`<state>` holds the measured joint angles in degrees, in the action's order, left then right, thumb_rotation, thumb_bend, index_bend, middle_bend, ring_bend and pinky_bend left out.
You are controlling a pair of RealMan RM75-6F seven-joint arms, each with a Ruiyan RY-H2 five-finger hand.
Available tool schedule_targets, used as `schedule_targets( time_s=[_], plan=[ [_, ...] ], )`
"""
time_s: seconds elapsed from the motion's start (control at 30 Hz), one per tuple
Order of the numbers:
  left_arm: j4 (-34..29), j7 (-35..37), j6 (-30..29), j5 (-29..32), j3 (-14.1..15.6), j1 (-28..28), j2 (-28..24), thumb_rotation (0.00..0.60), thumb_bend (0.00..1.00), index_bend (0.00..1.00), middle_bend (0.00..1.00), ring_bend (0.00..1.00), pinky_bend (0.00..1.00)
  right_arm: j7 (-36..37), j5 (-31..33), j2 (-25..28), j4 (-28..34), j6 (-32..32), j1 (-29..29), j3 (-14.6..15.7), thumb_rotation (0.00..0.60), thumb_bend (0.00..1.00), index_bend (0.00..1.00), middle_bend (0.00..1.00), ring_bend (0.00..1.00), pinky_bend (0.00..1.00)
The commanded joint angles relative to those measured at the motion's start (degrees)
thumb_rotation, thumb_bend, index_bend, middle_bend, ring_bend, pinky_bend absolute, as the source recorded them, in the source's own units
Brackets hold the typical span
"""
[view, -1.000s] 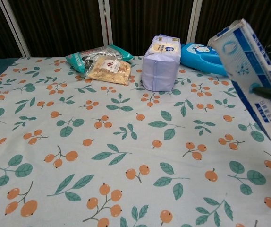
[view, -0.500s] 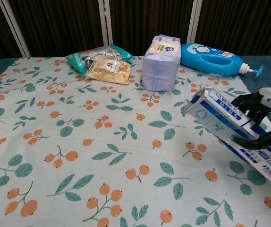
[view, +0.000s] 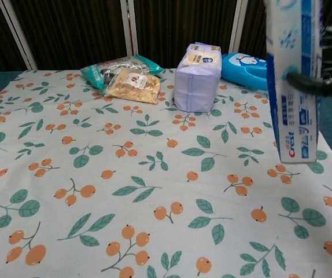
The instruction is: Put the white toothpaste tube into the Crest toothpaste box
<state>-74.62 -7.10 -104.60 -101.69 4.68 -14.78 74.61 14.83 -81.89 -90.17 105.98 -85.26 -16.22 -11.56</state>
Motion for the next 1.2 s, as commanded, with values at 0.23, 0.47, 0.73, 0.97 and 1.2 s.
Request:
schedule_targets(
  time_s=[0.23,0.47,0.73,0.97,1.2],
  plan=[
    [1.6,1.67,0.34,-0.69,-0.92,0.89,0.86,0.6,0.14,0.1,0.1,0.17,0.21,9.87,-6.02,-3.49,-3.79,-5.47,1.53,-1.03,0.6,0.32,0.13,0.4,0.35,0.37],
    [1.95,2.43,1.42,-0.73,-1.27,1.22,1.05,0.6,0.14,0.1,0.1,0.17,0.21,9.12,-5.51,-2.93,-3.6,-5.05,1.64,-1.08,0.6,0.32,0.4,0.56,0.54,0.46],
    [2.2,2.53,1.95,-1.43,-1.78,1.57,1.16,0.6,0.13,0.1,0.1,0.17,0.21,6.21,-5.3,-1.57,-3.23,-3.84,1.84,-0.09,0.6,0.32,0.4,0.56,0.54,0.46],
    [2.24,2.71,2.41,-1.8,-2.13,1.85,1.15,0.6,0.13,0.11,0.1,0.17,0.21,2.44,-3.29,-0.05,-2.38,-1.7,2.0,0.62,0.6,0.32,0.4,0.56,0.54,0.46],
    [2.25,2.76,2.85,-2.14,-2.35,2.04,1.19,0.6,0.14,0.11,0.1,0.17,0.21,2.03,-3.16,-0.15,-2.34,-1.49,2.14,0.77,0.6,0.32,0.4,0.56,0.54,0.46]
  ],
)
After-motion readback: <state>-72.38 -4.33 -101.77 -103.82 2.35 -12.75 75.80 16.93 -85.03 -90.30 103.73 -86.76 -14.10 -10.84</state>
